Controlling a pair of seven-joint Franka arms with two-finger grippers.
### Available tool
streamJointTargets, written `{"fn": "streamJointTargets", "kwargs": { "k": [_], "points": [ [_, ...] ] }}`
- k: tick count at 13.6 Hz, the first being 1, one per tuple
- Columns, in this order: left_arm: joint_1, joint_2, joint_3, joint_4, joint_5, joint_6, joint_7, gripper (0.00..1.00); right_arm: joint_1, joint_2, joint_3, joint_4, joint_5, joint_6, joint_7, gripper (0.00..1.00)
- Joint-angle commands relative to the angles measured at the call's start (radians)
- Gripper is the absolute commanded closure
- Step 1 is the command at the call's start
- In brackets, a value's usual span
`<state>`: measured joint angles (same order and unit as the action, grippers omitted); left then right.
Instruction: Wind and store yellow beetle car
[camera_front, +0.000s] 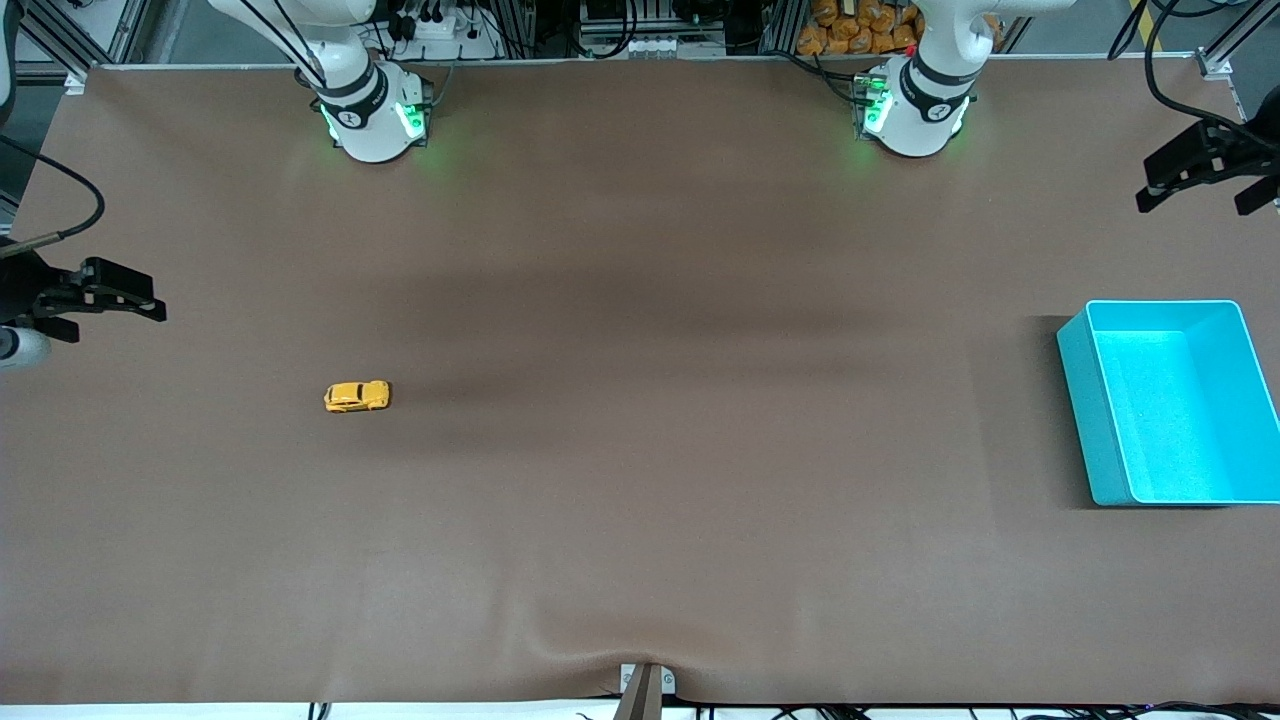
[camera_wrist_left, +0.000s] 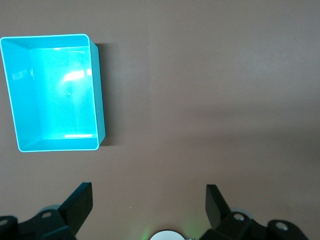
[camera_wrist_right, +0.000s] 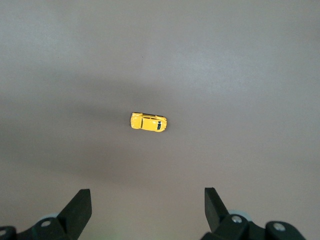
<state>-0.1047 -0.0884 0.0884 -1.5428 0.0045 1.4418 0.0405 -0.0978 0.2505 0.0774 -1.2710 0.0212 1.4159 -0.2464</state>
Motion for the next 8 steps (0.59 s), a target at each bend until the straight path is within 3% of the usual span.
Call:
{"fn": "streamJointTargets", "kwargs": {
  "k": [1,8],
  "points": [
    [-0.007,-0.014,0.001,-0.014,0.022,-0.017,0.030,0.00,0.019,-0.010,-0.001,-0.001,0.013,-0.003,0.016,0.00],
    [0.013,-0.004,-0.012,-0.005,0.023,-0.021,-0.008,0.00,0.023,-0.016,0.004,0.005,0.014,-0.008,0.021,0.00]
  ]
}}
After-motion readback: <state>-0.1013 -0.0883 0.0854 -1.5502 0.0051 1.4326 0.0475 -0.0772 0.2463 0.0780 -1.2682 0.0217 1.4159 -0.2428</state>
